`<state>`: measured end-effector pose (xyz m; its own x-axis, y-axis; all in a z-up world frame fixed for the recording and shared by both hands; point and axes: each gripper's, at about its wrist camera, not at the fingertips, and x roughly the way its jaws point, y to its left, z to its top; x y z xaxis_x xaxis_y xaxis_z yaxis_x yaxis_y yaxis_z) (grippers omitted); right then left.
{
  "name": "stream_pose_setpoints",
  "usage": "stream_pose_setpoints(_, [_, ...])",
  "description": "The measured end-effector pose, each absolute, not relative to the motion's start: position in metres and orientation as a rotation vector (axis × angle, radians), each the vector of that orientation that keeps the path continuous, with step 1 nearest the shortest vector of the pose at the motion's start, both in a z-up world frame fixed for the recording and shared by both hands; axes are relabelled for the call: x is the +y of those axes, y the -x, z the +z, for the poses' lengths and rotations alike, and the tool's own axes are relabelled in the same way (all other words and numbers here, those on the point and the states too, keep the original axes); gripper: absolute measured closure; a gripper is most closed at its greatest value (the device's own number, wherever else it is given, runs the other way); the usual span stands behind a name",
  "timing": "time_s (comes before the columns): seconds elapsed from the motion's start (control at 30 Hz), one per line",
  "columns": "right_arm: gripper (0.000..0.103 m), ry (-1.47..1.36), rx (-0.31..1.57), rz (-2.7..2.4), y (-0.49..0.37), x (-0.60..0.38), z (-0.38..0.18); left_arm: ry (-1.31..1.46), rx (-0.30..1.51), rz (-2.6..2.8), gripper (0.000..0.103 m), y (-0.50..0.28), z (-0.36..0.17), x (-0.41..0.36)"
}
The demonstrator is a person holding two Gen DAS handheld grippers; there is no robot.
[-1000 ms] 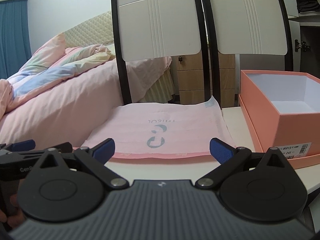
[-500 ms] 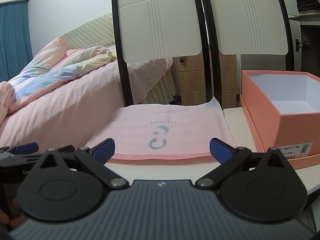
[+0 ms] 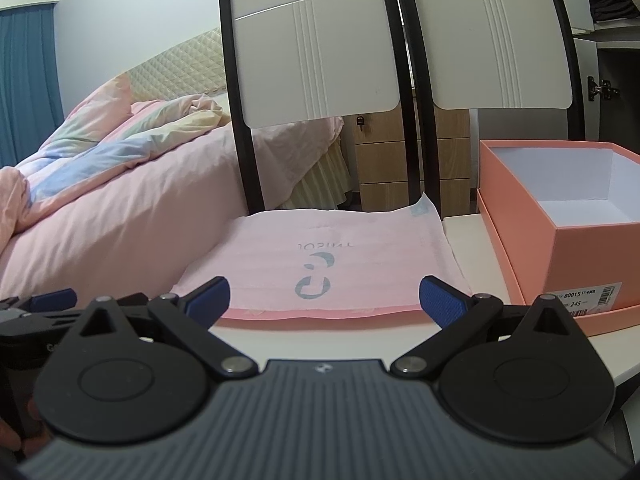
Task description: Fold shopping bag
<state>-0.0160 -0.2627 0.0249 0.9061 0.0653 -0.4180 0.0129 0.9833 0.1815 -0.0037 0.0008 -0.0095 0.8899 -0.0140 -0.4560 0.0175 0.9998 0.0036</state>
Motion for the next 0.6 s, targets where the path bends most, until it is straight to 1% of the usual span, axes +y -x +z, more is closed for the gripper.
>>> stream_pose_setpoints(0.6, [0.000, -0.192, 0.440, 0.030, 0.0174, -0.2644, 0.0243, -0.018, 0.478, -0.019, 0.000, 0.0038, -0.0099, 0.0010])
